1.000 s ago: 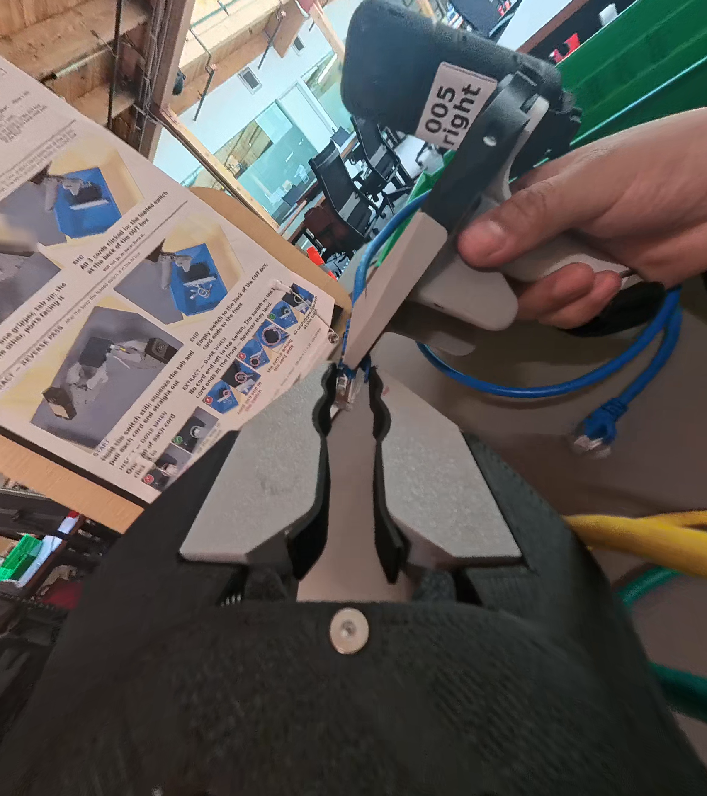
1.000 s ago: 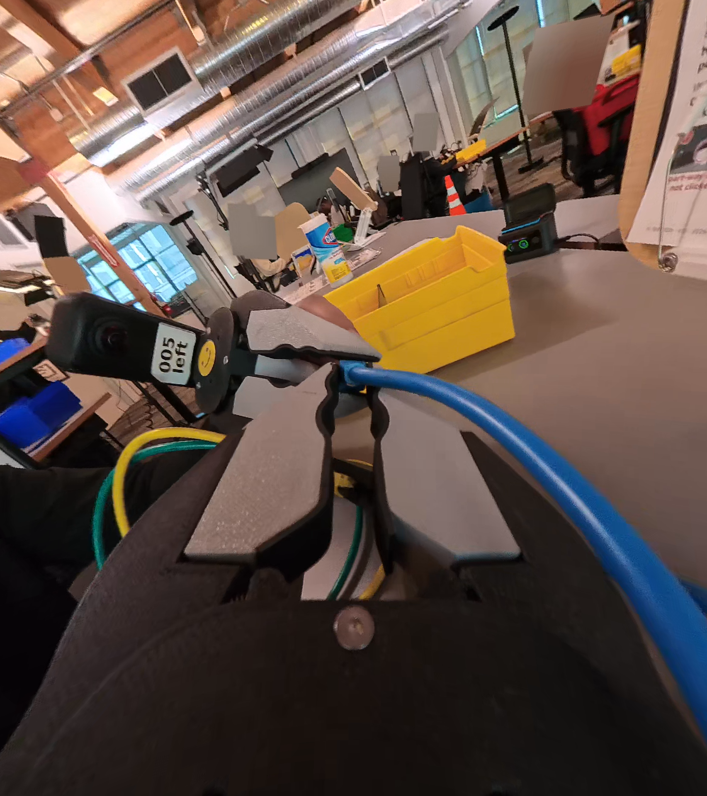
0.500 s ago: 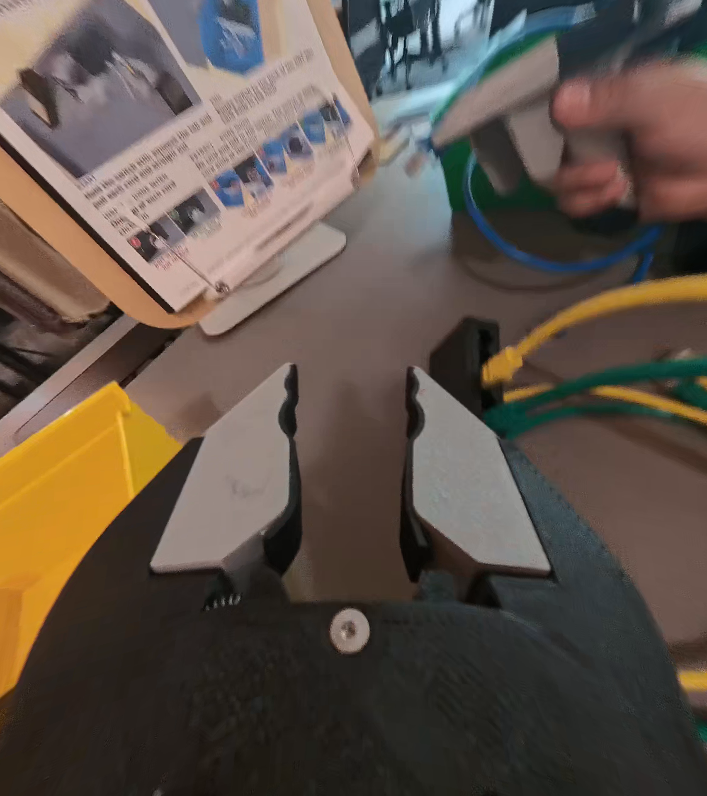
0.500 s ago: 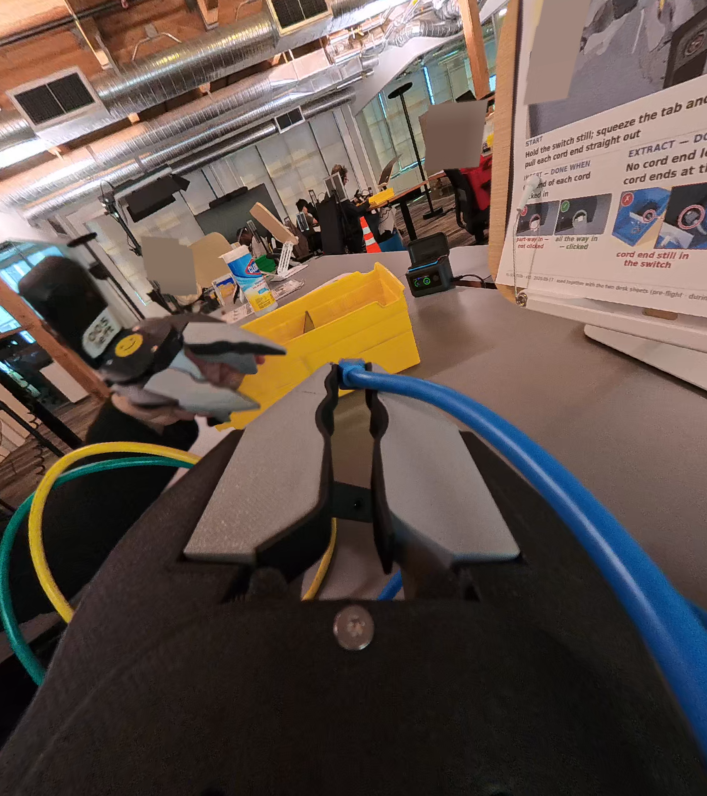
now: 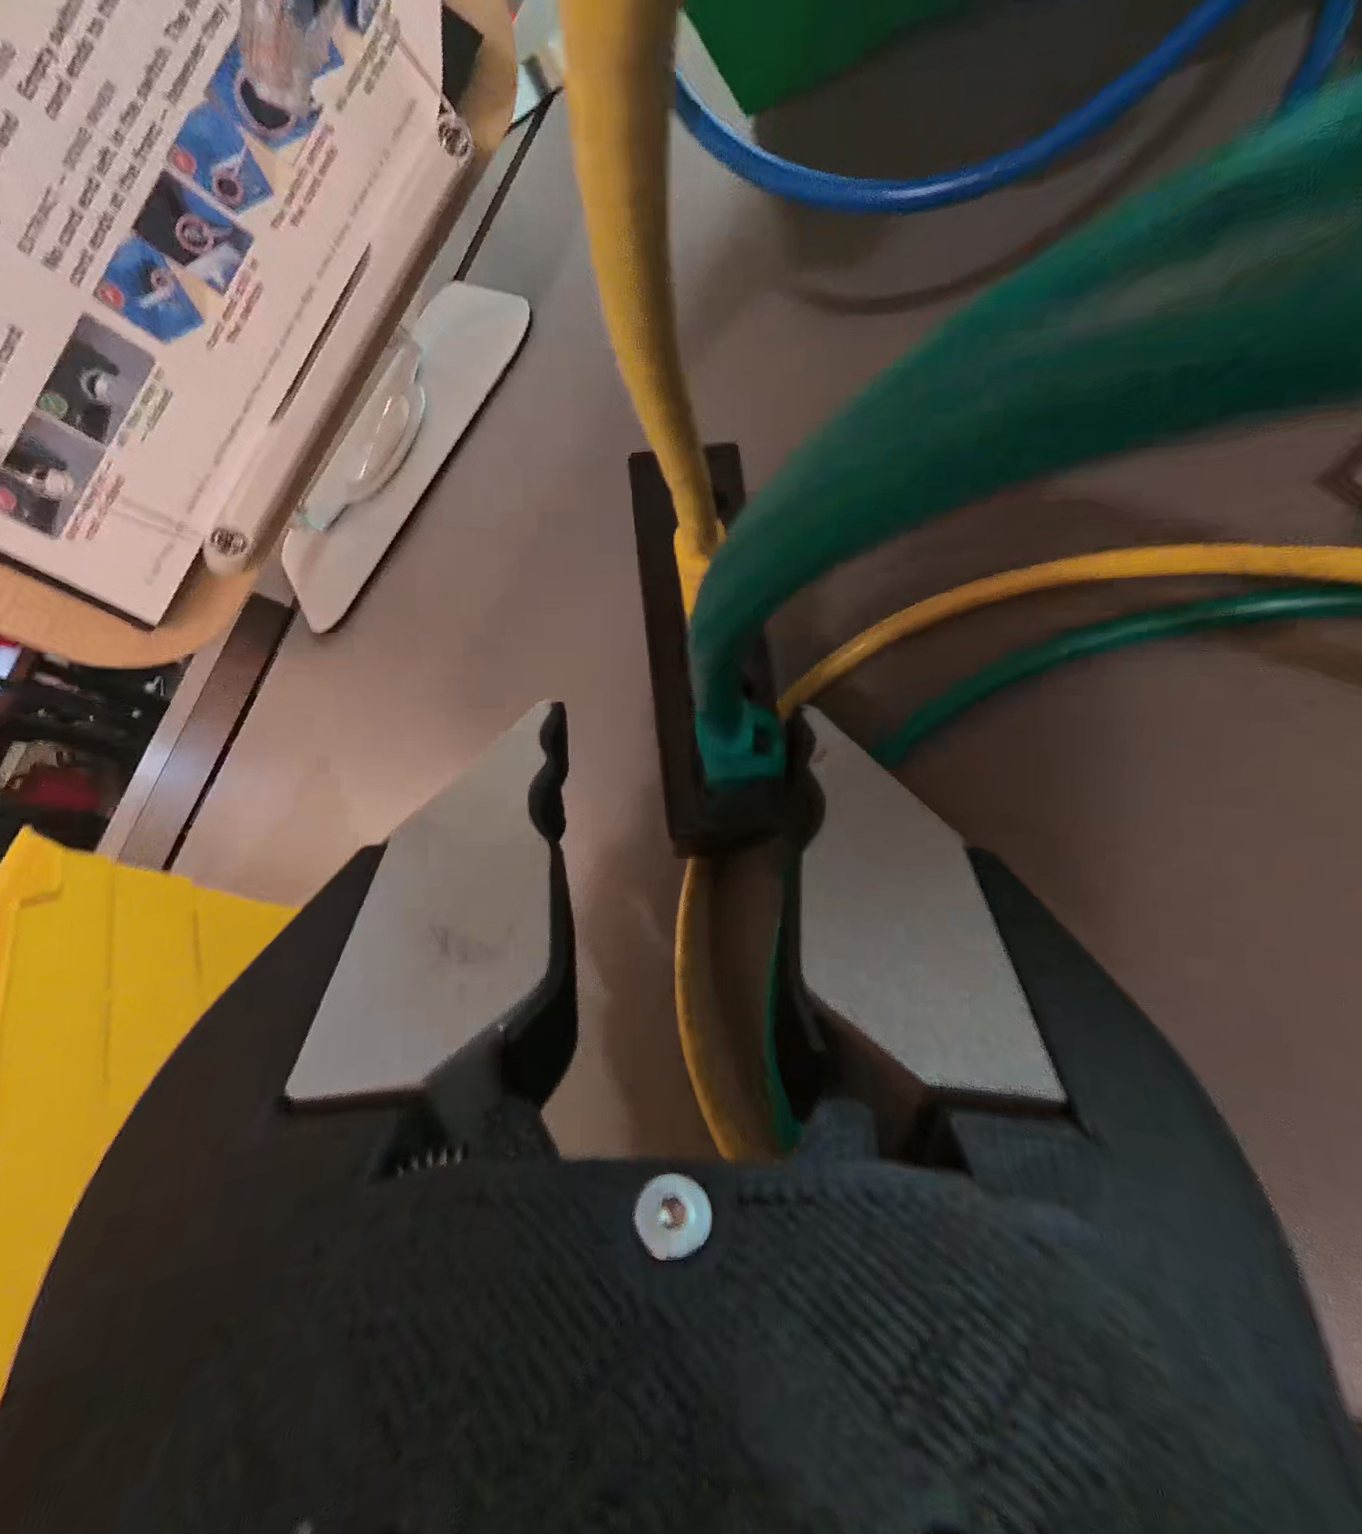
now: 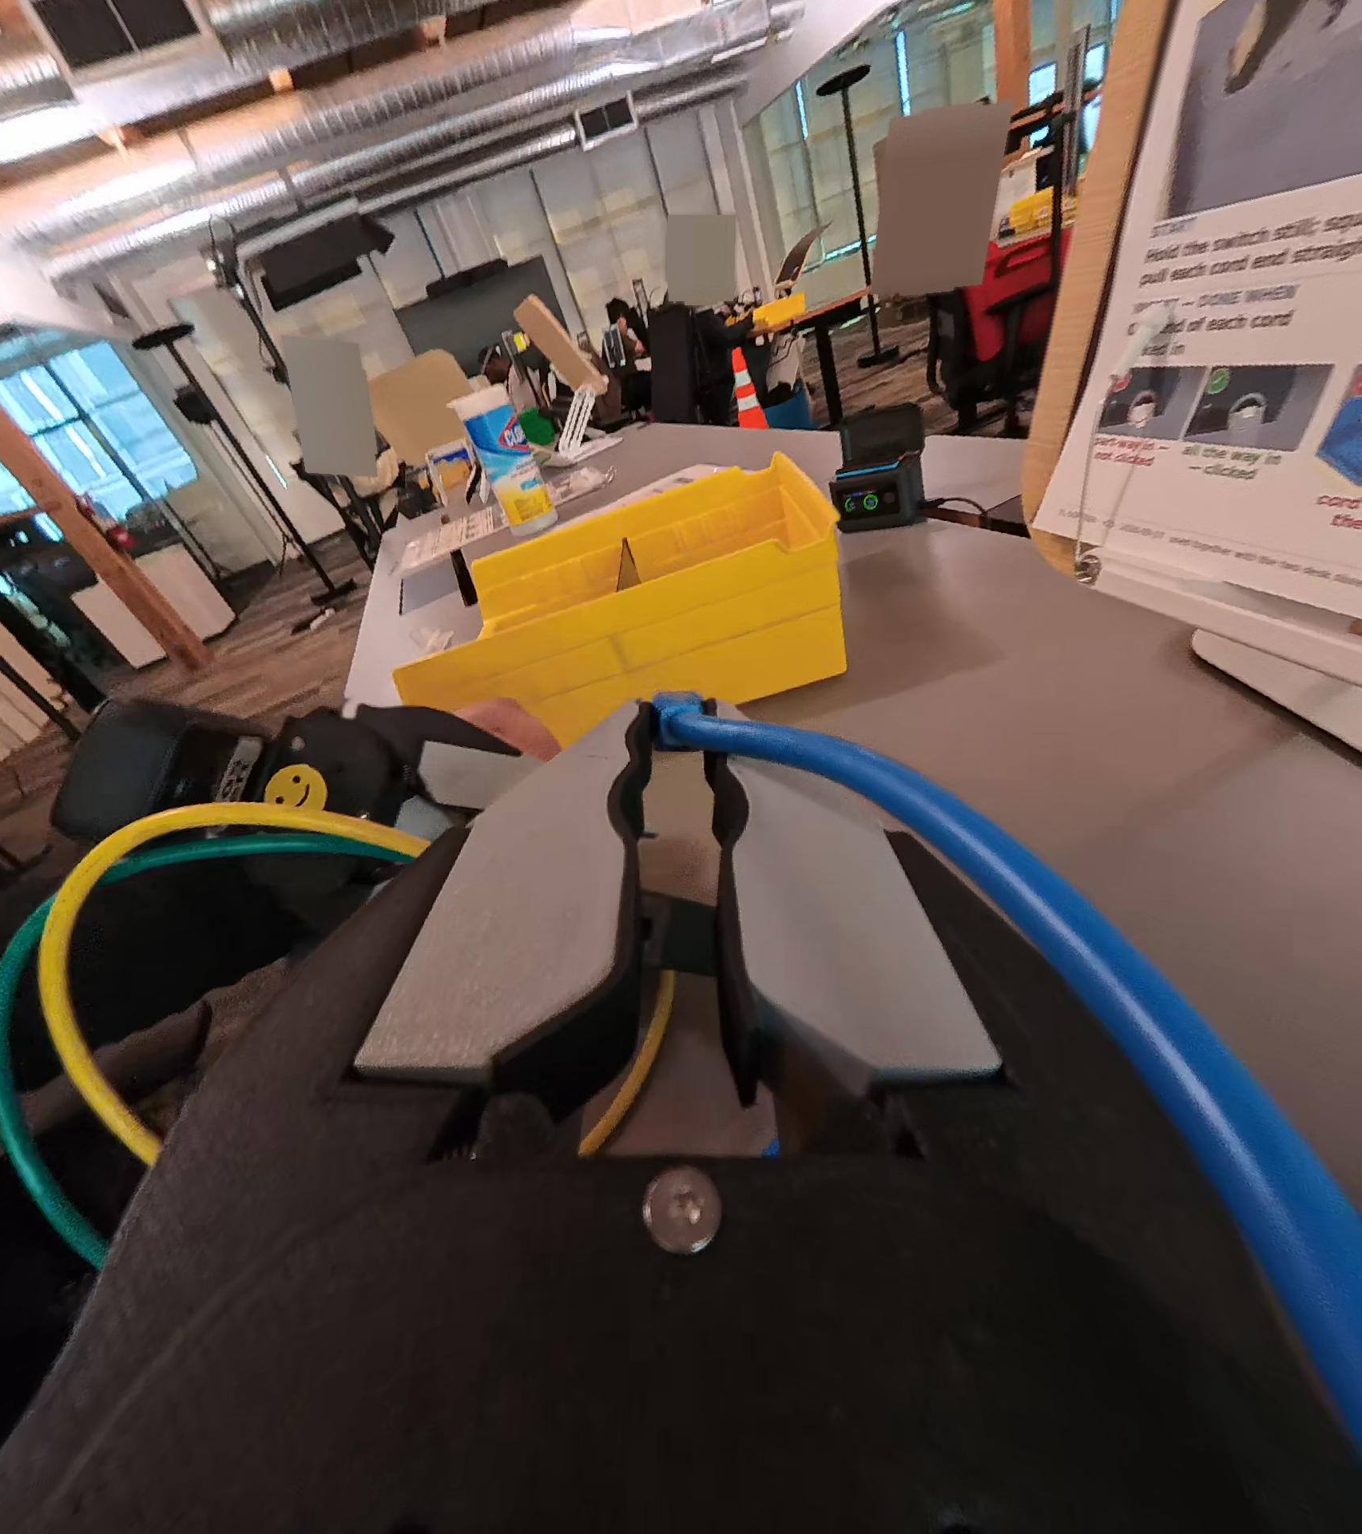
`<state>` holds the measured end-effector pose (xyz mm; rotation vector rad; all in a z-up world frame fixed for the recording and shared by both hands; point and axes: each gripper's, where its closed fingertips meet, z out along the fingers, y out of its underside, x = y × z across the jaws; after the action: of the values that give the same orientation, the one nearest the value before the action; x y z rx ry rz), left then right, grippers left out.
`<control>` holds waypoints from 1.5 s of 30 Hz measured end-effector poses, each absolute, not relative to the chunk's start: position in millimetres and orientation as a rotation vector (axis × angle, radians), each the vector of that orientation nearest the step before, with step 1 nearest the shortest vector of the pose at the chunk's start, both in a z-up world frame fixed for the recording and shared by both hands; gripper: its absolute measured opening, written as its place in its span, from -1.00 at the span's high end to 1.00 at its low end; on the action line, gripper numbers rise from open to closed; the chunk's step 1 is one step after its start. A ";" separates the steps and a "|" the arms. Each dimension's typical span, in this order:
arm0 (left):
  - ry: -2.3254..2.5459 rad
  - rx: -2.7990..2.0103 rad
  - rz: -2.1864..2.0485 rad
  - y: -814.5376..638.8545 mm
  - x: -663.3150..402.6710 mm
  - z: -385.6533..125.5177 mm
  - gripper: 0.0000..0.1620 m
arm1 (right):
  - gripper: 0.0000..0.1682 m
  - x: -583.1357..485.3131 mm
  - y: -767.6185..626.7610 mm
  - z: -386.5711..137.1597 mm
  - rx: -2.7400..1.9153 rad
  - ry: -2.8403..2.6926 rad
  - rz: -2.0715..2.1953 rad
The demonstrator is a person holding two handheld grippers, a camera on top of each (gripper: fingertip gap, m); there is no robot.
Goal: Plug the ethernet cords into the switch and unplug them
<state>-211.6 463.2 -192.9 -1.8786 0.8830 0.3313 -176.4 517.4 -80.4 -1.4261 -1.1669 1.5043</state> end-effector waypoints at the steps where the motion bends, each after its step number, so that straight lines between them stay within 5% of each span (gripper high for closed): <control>1: 0.881 -1.861 0.329 470.3 -210.8 -193.3 0.39 | 0.90 -178.0 514.5 -82.1 -1.424 -1.189 1.497; 10: 0.975 -1.874 0.271 492.9 -202.9 -208.3 0.68 | 0.90 -188.8 509.4 -110.1 -1.561 -1.273 1.510; 29: 0.635 -2.116 -0.248 479.4 -208.6 -209.1 0.63 | 0.90 -197.1 496.0 -152.1 -1.656 -1.522 1.174; 33: 0.724 -2.121 -0.147 479.2 -207.8 -216.8 0.47 | 0.91 -196.5 496.7 -153.2 -1.668 -1.520 1.175; 36: 0.796 -2.050 0.021 485.9 -208.4 -214.3 0.68 | 0.91 -196.3 496.6 -154.1 -1.677 -1.521 1.183; 45: 0.749 -1.878 0.400 499.6 -223.6 -182.1 0.68 | 0.90 -187.9 508.6 -131.5 -1.631 -1.418 1.206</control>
<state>-223.6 499.6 -182.1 -1.8784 0.7488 0.4004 -187.9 508.6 -131.5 -1.6306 -1.4178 1.2065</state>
